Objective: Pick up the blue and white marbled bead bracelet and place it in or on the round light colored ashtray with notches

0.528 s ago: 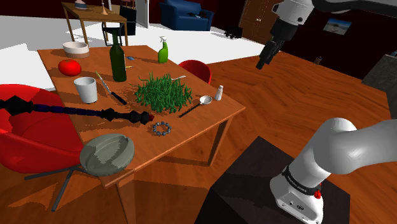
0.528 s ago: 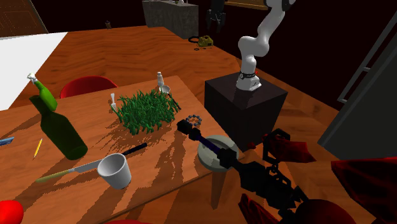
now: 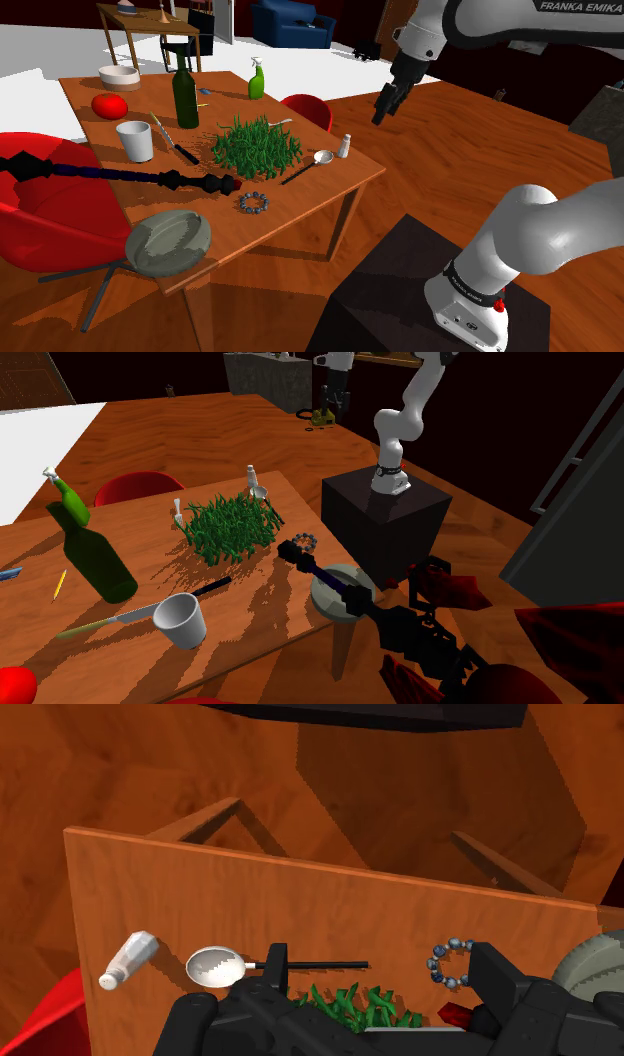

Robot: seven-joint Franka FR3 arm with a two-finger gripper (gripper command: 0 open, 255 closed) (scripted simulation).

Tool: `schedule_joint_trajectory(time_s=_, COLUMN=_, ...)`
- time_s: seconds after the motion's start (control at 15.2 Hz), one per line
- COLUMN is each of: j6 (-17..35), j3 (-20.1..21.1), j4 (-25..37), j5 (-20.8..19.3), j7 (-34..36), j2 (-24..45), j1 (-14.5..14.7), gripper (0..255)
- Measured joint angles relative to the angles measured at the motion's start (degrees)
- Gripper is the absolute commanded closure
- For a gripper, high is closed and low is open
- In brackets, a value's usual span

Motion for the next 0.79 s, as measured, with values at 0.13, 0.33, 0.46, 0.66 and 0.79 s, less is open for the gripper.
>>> schedule_joint_trajectory(time_s=0.13, j6=3.06, j3=1.03, j4=-0.16, j5=0.44, j7=1.16, j2=3.16, j1=0.46, gripper=0)
schedule_joint_trajectory(time_s=0.33, j6=7.94, j3=2.54, j4=-1.15, j5=0.95, j7=2.86, j2=7.45, j1=1.13, gripper=0)
schedule_joint_trajectory(time_s=0.46, j6=10.83, j3=3.80, j4=-0.80, j5=1.26, j7=4.34, j2=10.95, j1=1.65, gripper=0)
schedule_joint_trajectory(time_s=0.66, j6=14.85, j3=5.41, j4=0.13, j5=1.34, j7=6.27, j2=16.29, j1=2.21, gripper=0)
schedule_joint_trajectory(time_s=0.79, j6=17.65, j3=6.46, j4=0.45, j5=1.22, j7=7.63, j2=19.69, j1=2.58, gripper=0)
